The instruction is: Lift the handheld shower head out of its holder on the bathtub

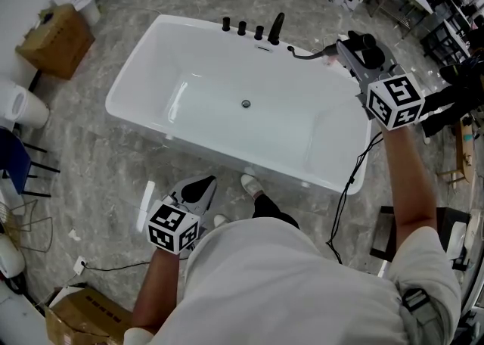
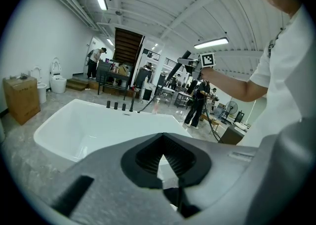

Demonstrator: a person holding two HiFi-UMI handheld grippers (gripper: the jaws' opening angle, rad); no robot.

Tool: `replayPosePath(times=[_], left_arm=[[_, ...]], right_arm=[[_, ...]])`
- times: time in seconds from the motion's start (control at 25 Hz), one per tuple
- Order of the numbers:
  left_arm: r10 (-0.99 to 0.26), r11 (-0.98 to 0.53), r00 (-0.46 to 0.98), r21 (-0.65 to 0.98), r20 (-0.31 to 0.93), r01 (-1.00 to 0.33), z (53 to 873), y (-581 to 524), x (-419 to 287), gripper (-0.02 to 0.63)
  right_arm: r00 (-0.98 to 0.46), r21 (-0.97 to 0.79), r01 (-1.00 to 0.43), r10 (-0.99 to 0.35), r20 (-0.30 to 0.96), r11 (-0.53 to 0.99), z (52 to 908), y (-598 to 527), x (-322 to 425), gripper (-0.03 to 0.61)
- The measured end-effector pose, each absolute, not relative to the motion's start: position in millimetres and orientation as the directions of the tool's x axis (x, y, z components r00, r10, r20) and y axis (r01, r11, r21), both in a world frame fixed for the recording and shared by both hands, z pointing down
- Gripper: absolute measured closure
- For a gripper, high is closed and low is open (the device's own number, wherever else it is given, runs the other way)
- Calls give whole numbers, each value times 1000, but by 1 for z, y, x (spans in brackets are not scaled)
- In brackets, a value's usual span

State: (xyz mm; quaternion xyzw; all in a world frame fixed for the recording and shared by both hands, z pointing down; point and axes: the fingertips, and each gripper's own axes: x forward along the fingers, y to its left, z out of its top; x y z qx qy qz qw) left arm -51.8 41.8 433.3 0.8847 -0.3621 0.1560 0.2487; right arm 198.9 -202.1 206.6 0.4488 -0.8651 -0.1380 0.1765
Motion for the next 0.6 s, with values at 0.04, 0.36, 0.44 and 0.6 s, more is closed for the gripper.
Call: replayPosePath(times=[0.04,0.36,0.44,0.6], left_arm=[[-563,-614,689,326,456,-718,434,41,-50,609],[-566,-618,692,325,448,-716,433,32,-47,609],[-568,-618,692,325,445,-716,432,29,-45,609],[-569,-620,693,322,442,-715,429,22,-44,609]], right_arm=[[-535,396,-728,-825,181,559,207,-202,200,433],[-533,397,-729,-826,181,558,205,-203,205,433],[-535,396,-729,-826,181,559,204,-203,206,433],[-538,395,-727,-823,181,562,200,-205,207,433]])
